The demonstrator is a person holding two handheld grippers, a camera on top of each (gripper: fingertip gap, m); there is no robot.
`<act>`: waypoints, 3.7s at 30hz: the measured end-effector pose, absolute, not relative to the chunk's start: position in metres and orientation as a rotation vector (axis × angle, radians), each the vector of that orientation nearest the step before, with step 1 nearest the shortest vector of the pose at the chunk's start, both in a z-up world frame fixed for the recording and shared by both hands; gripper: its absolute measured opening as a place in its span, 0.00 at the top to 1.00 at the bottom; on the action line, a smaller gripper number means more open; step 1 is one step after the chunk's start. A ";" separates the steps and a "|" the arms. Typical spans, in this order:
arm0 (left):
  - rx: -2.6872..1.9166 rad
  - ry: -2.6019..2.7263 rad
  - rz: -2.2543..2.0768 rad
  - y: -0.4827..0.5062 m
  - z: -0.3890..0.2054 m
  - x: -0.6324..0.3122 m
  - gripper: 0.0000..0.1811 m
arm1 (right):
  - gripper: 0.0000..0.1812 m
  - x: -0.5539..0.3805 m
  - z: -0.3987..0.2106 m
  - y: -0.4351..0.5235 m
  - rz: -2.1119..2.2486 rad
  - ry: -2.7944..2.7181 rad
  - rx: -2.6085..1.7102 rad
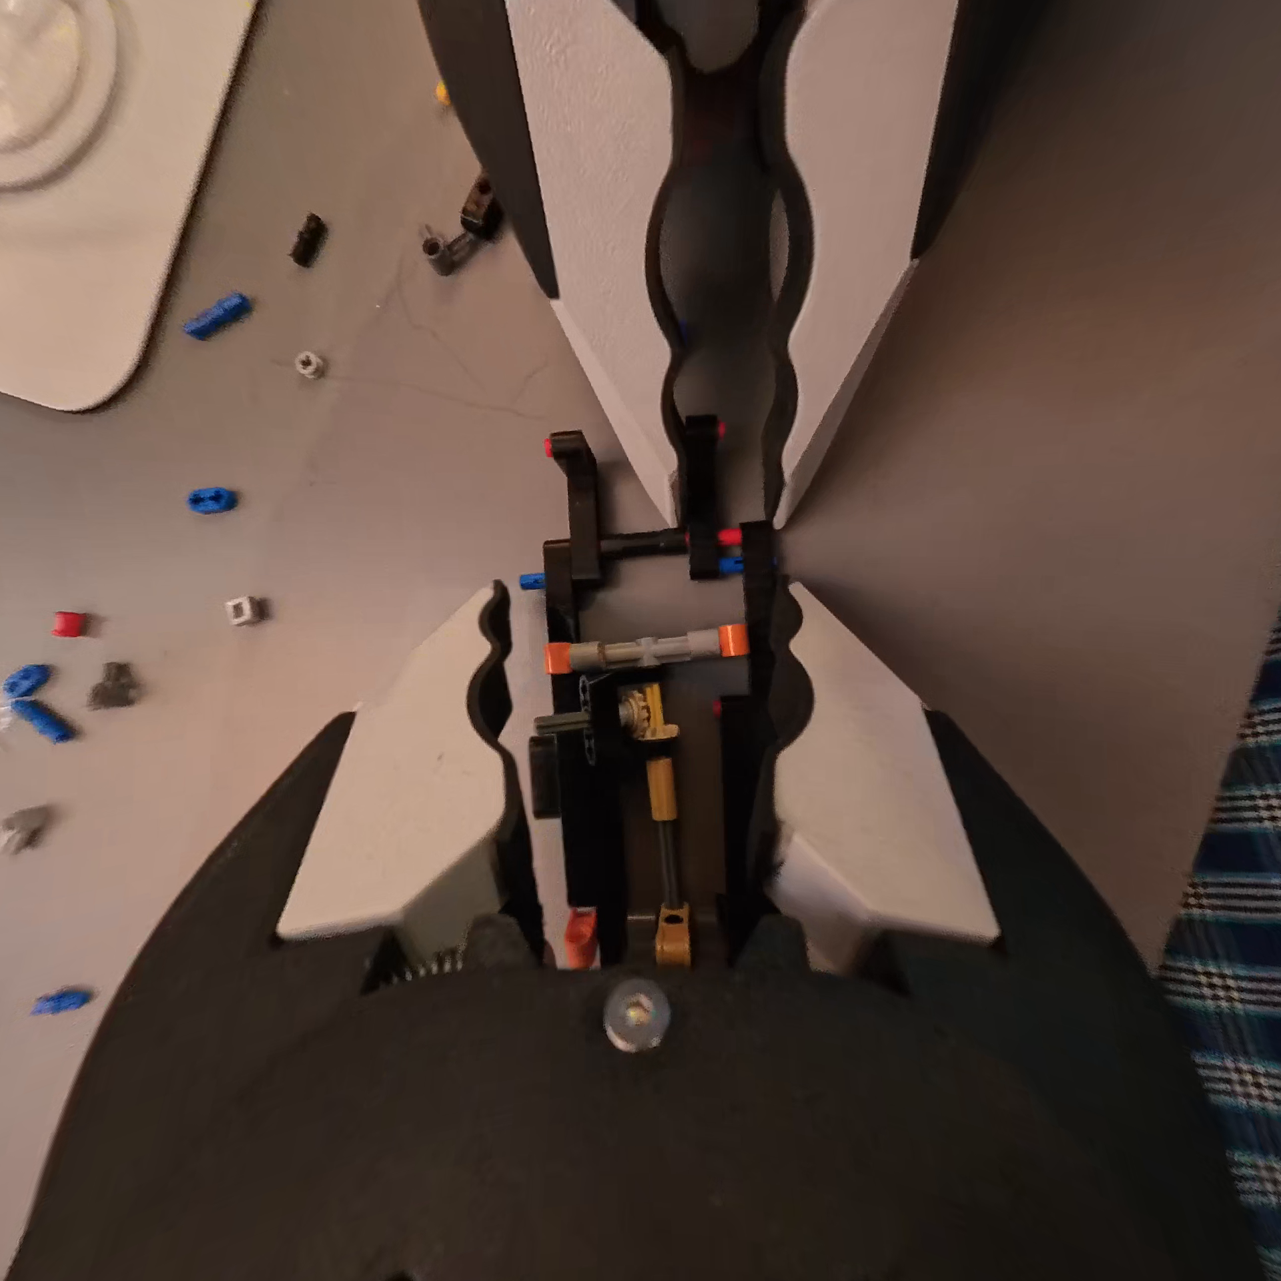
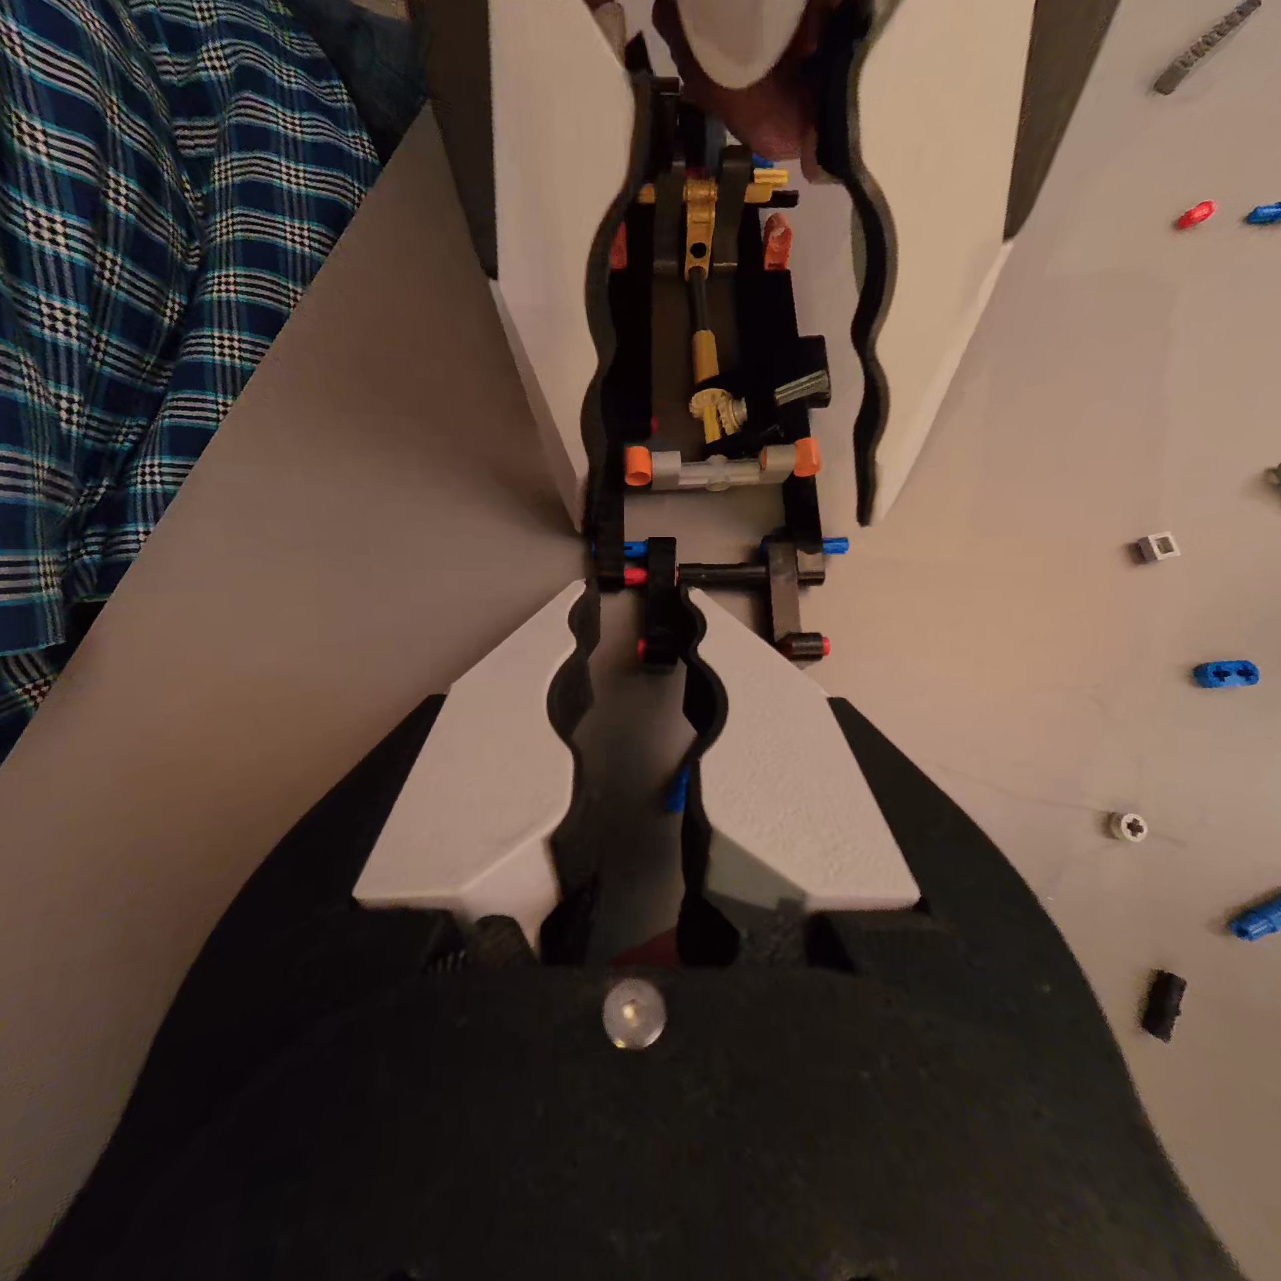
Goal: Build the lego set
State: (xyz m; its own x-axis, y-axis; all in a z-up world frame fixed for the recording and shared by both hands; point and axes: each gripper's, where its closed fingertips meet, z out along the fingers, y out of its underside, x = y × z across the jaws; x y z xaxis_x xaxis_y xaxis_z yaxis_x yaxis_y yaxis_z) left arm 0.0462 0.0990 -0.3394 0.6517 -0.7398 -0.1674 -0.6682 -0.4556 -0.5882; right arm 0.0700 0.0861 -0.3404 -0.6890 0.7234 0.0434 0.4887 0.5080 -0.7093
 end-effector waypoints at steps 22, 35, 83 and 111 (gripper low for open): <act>-2.249 1.222 -0.096 0.082 -0.341 0.063 0.87 | 0.89 0.069 -0.340 0.086 0.985 -2.431 -0.988; -2.237 1.256 -0.166 0.081 -0.341 0.065 0.89 | 0.90 0.069 -0.339 0.085 1.005 -2.439 -0.982; -2.188 1.243 -0.203 0.083 -0.334 0.069 0.89 | 0.89 0.064 -0.339 0.088 1.039 -2.427 -1.006; -2.121 1.215 -0.173 0.089 -0.331 0.069 0.85 | 0.88 0.068 -0.338 0.090 1.070 -2.419 -1.037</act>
